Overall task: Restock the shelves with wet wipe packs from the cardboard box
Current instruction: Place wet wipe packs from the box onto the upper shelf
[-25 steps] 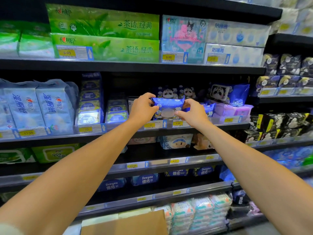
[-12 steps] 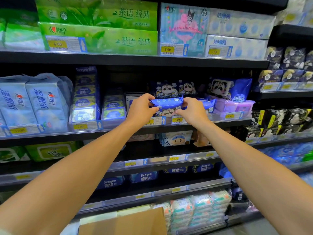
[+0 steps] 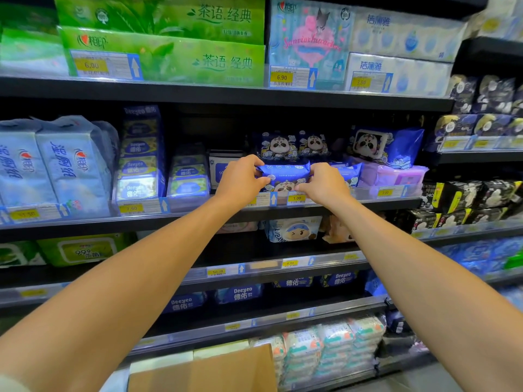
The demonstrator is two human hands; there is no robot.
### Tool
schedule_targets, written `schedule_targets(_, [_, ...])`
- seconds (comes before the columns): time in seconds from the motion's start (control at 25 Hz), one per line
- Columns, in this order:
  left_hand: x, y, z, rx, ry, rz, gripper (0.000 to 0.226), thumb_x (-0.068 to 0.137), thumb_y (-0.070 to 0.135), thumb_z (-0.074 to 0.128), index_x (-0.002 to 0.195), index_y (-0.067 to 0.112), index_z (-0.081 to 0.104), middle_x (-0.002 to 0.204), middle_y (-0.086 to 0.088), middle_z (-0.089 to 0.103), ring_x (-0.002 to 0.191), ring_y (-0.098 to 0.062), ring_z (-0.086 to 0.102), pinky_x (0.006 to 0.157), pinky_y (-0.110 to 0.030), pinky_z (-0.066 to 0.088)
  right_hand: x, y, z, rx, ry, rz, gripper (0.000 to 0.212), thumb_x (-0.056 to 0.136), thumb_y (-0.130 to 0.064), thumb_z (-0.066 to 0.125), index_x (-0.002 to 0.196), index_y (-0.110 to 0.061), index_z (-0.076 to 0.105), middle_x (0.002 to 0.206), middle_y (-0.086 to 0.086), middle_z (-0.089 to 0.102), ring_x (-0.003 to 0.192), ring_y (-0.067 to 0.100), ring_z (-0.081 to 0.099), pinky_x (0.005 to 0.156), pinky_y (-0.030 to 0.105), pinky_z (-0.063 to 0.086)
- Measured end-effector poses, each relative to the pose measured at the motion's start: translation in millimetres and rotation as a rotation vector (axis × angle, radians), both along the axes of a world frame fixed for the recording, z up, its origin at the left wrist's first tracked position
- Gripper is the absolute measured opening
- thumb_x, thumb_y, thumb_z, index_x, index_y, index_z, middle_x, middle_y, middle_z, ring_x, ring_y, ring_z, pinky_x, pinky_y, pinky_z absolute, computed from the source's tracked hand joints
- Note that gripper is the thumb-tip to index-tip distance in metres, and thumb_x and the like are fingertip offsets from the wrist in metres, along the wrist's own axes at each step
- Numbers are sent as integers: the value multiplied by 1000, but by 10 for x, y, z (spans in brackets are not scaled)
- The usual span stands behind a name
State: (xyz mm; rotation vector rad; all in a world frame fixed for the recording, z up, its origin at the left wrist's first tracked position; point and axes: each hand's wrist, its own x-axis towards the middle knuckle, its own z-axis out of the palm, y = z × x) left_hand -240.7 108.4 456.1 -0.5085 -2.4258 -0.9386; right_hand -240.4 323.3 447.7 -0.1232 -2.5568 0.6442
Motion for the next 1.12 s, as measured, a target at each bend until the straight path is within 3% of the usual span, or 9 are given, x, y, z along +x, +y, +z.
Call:
schedule_targets(0.16, [-69,-2,-13,0,-42,8,41,93,33,77,127,16,64,106,-3,76,92,-11,66,70,-27,53,-5,18,-1,-14,-47,38,30,87,-40,77,88,-16,58,76,1,66,75,22,73,72,38,56])
schedule_targets(0.24, [-105,-22,-21,-10,-80,23,44,92,34,77,129,14,65,107,-4,73,95,-15,67,78,-31,55,13,-11,53,-26,-109,82,26,93,-35,73,91,-13,59,68,0,65,67,14,74,69,35,54])
schedule_targets(0.32, [-131,-29,-21,-17,-96,29,45,92,35,77,129,13,66,109,-6,74,98,-18,68,85,-36,58,22,-28,75,6,-145,81,26,95,-35,70,97,-11,61,69,2,70,70,15,74,76,39,56])
schedule_targets(0.44, [-148,-22,-19,-21,-100,24,44,92,35,77,128,14,66,110,-6,75,99,-20,70,87,-41,60,146,-51,3,118,35,14,38,91,-26,70,123,-13,56,96,2,70,86,25,67,73,41,55])
schedule_targets(0.52, [-155,-25,-45,-27,-107,19,46,92,35,78,131,14,64,112,-6,75,101,-20,70,87,-42,61,272,-84,-135,264,227,11,53,92,-22,66,141,-23,46,118,2,58,81,27,62,64,40,53])
schedule_targets(0.6, [-150,-21,-59,-22,-106,23,48,92,35,78,133,15,63,113,-5,76,103,-18,70,87,-40,61,367,-118,-251,381,270,26,51,96,-26,61,145,-30,45,131,1,51,75,27,62,56,38,53])
schedule_targets(0.72, [-161,25,-42,-21,-95,27,48,91,33,78,133,14,64,113,-5,75,103,-18,70,89,-36,58,362,-76,-362,377,205,2,54,98,-29,54,150,-32,42,134,-1,52,74,25,63,50,33,50])
schedule_targets(0.92, [-181,69,-26,-27,-97,24,49,91,33,79,133,13,64,112,-6,75,103,-19,70,88,-33,57,367,-47,-391,333,157,1,58,96,-30,52,153,-34,38,137,-3,51,78,26,63,53,36,53])
schedule_targets(1.12, [-113,82,-1,-55,-118,5,52,93,33,76,138,13,60,118,-8,74,110,-22,69,93,-40,58,375,-19,-384,288,97,45,65,96,-32,56,156,-36,29,142,-1,45,77,23,59,53,33,49])
